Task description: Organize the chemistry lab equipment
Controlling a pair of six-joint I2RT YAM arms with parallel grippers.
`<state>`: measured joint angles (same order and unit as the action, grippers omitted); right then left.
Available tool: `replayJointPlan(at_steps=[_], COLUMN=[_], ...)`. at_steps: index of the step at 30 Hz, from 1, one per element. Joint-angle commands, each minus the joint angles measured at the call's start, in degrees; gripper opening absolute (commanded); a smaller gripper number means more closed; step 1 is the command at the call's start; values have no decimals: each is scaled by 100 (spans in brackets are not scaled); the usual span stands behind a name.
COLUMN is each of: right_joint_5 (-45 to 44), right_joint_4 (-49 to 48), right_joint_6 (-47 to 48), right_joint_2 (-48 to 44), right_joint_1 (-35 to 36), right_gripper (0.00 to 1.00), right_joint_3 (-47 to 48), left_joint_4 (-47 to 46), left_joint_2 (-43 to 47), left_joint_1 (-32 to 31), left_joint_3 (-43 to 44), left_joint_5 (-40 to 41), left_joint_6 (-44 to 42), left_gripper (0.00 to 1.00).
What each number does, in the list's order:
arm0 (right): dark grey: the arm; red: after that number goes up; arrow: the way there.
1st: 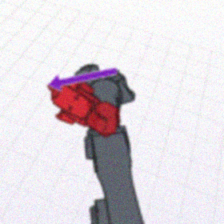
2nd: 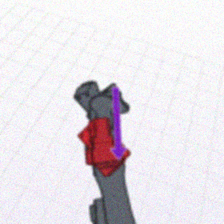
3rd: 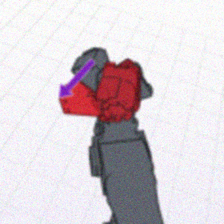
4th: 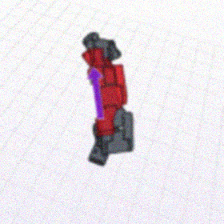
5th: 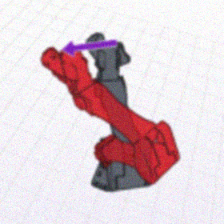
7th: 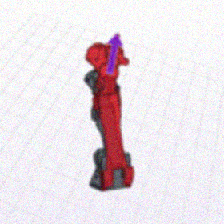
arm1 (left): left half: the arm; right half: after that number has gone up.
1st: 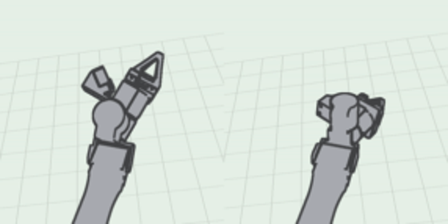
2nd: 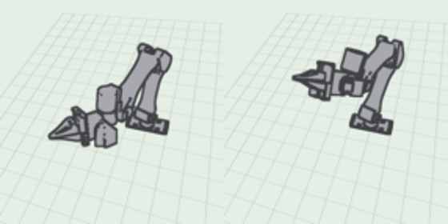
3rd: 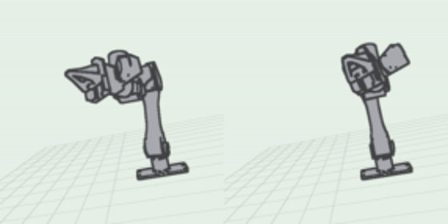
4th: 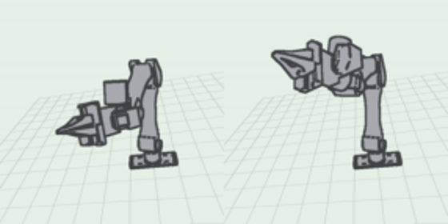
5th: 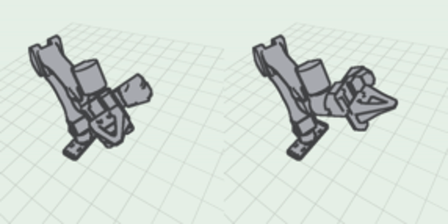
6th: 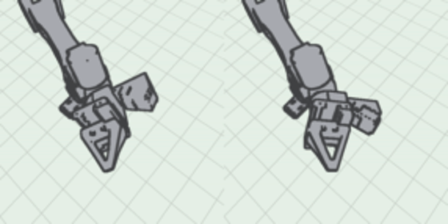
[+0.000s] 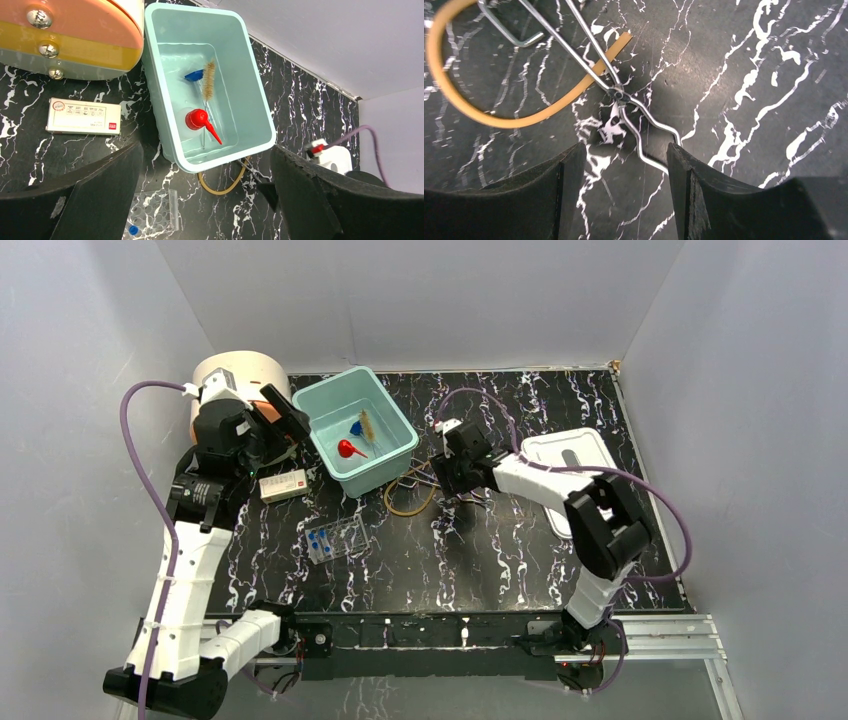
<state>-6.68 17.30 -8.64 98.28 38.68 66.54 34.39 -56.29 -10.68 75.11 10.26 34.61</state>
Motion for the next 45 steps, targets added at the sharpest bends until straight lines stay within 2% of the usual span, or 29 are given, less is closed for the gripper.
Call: replayJointPlan(at_steps=[1,12,20,28,33,38,41,45], right_joint_5=[25,546,510,633,553,507,615,793], right_joint_4=[-572,-620,-376,-76,-103,49,286,459], right_joint_6=[810,1796,1922,1803,1911,2067,2081,2050], right_joint_2=[433,1019,1240,1065,696,588,760,1057], right_joint_1=[-26,-26,-26,-23,-22,-26,-27,-20], right_gripper=[68,67,57,36,37,47,48,42], right_joint_3=[157,504,743,607,121,-79,31,148], left_joint_4=[-96,13,-82,-111,-113,-148,-182,-185], left_joint_2=[181,276,151,75,35,-26,-57,-42], left_joint_1=[-13,-13,-12,-18,-24,-31,-35,-47], left_joint_3=[30,6,135,168,157,103,117,151], left_joint_5=[63,231,257,198,184,115,94,137], left_joint_6=[-162,-415,-438,-403,-379,-320,-314,-369], left_gripper=[98,98,98,98,98,98,98,98])
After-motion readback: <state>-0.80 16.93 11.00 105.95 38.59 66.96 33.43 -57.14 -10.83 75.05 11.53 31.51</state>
